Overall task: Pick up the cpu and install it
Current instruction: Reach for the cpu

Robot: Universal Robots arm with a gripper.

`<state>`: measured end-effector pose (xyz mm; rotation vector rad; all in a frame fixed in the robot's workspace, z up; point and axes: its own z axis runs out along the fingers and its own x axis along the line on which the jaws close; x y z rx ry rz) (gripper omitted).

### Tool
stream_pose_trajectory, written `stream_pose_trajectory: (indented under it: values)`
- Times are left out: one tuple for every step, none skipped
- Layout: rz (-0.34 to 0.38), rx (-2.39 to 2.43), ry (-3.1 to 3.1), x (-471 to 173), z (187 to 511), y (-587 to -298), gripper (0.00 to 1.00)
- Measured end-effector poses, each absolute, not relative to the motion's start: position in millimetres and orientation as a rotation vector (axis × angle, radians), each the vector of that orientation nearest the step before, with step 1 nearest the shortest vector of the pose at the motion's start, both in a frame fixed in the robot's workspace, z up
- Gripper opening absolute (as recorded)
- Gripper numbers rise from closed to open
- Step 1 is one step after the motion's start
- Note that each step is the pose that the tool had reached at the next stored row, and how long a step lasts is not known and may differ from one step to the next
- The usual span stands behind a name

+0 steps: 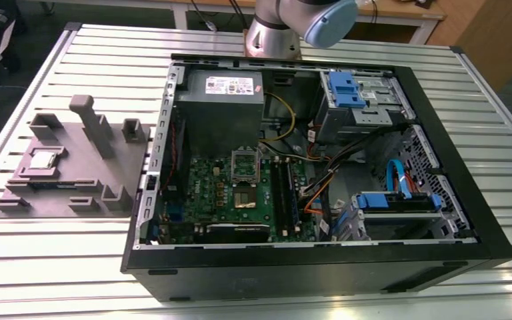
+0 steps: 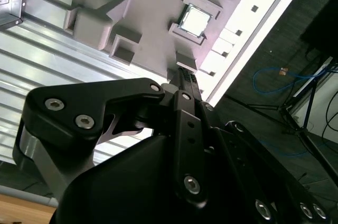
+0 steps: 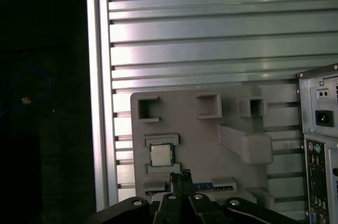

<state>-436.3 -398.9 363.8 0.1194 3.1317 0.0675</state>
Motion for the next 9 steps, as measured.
stream_pose_trajectory:
  values:
    - [0.067,0.119,3.132,-437.5,363.8,-398.9,0.1]
    - [0.067,0.119,3.132,-438.5,363.8,-398.9,0.1]
    - [0.067,0.119,3.132,-439.3,363.7,-398.9,0.1]
    - [0.067,0.119,3.132,-439.7,363.7,-399.0,0.1]
    - [0.067,0.119,3.132,-439.8,363.8,-399.0,0.1]
    - [0.067,0.119,3.132,-439.8,363.8,-399.0,0.1]
    - [0.067,0.119,3.132,-439.9,363.7,-398.9,0.1]
    - [0.067,0.119,3.132,-439.9,363.7,-398.9,0.1]
    - [0.067,0.119,3.132,-440.0,363.7,-398.9,0.1]
